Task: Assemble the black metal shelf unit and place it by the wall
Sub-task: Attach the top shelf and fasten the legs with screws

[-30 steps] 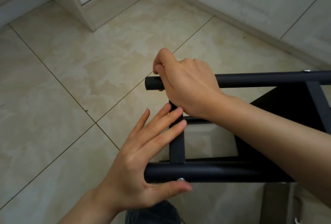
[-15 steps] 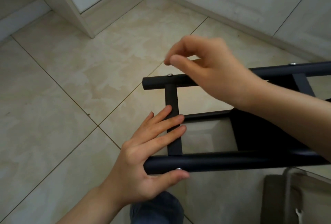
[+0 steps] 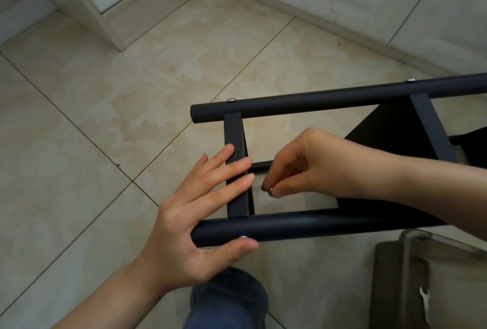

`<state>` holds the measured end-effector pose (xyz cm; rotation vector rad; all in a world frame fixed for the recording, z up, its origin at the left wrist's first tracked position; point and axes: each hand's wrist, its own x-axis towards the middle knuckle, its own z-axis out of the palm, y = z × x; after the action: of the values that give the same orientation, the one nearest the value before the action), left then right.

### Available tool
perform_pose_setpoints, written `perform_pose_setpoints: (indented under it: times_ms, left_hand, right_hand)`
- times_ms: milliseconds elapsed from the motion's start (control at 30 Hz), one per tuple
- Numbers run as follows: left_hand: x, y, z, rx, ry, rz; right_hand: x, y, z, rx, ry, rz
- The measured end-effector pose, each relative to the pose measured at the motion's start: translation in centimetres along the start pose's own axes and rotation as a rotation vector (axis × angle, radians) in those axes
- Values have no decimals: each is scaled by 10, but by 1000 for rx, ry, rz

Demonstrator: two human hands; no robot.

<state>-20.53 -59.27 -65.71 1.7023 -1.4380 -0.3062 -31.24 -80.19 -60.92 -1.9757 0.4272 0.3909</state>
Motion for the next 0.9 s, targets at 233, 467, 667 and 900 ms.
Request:
perform_pose_setpoints:
  times_ms: [233, 467, 667, 900]
  left_hand:
    - [-2, -2, 1, -19, -1, 3]
    - [-2, 0, -1, -21, -16, -1]
    - [-1, 1, 0, -19, -12, 0]
    - [0, 1, 0, -15, -4, 4]
  right_hand:
    - [27, -9, 15, 98, -136, 19]
    - [28, -8, 25, 179, -181, 7]
    - [25, -6, 20, 240, -217, 2]
    - [27, 1, 16, 313, -302, 60]
